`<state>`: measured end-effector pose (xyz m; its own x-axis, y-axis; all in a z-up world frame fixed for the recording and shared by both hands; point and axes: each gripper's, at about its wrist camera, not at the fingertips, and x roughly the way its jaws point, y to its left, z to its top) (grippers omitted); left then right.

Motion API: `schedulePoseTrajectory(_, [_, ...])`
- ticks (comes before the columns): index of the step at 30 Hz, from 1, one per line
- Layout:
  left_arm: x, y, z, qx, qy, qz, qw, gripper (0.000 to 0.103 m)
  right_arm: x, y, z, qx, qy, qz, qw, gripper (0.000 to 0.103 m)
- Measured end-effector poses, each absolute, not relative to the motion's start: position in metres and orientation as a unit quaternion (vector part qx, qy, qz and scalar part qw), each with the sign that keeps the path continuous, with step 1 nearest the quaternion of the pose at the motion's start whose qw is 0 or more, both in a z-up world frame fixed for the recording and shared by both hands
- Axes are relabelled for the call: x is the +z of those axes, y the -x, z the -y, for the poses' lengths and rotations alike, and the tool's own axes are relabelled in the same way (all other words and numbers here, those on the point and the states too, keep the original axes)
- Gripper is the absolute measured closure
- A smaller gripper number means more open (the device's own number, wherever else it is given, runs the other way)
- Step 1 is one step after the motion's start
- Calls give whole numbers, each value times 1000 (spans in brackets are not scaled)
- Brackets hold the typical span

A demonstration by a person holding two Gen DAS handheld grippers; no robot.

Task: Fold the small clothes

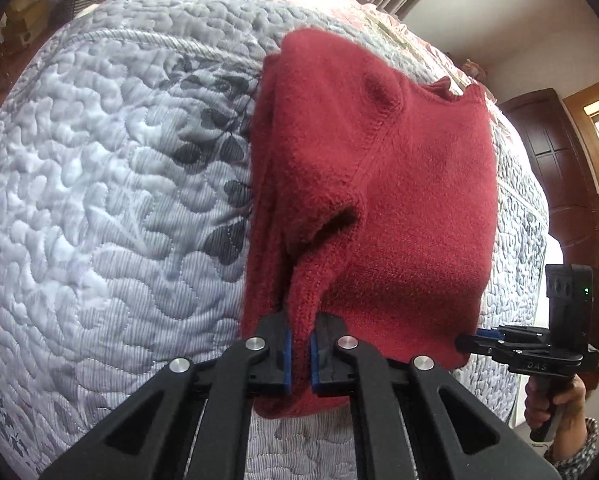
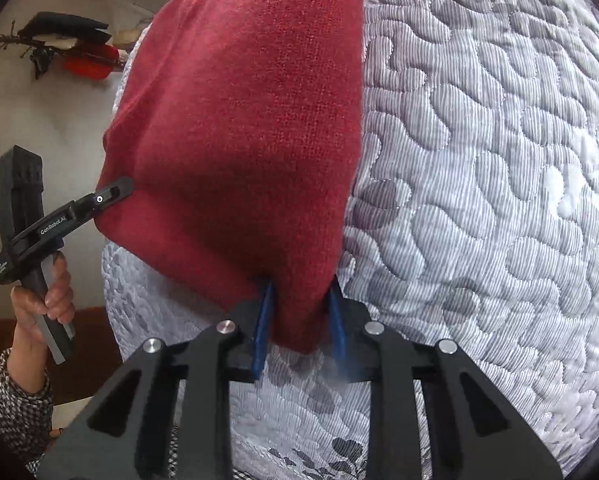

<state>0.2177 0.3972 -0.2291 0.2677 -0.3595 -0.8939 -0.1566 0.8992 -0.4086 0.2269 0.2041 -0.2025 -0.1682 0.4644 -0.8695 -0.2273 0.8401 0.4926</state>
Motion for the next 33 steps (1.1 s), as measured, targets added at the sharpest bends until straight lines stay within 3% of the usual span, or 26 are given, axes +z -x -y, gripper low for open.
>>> schedulePoseTrajectory(2, [-237,-221,-396,-64,218,-605,763,96,-209,-229,-207,268,-83,-720,634,77])
schedulePoseTrajectory(6, [-229,-228,-403,-80,236,-609,753,89,-196,-239,-202,273,-67,-711,644,57])
schedulePoseTrajectory(8, [-220,-232,-409,-94,245,-613,745,70,-178,-248,-194,274,-57,-695,663,46])
schedulePoseTrajectory(11, [-203,-247,-424,-86,257,-593,758,51,-150,-272,-181,273,-51,-665,693,42])
schedulePoseTrajectory(15, [-196,-298,-437,-70,251,-571,779,49,-127,-313,-177,257,-38,-636,726,40])
schedulePoseTrajectory(24, [-233,-393,-430,-43,247,-586,771,48,-133,-365,-179,241,-52,-630,736,40])
schedulePoseTrajectory(25, [-235,-396,-427,-42,242,-584,773,51,-134,-373,-177,239,-55,-633,734,40])
schedulePoseTrajectory(27, [-237,-399,-423,-42,233,-581,779,71,-141,-377,-183,236,-61,-637,731,40])
schedulePoseTrajectory(30, [-228,-393,-419,-40,220,-560,797,86,-149,-376,-193,236,-64,-640,728,40])
schedulePoseTrajectory(33, [-200,-371,-436,-29,254,-492,832,89,-152,-379,-203,240,-68,-639,728,40])
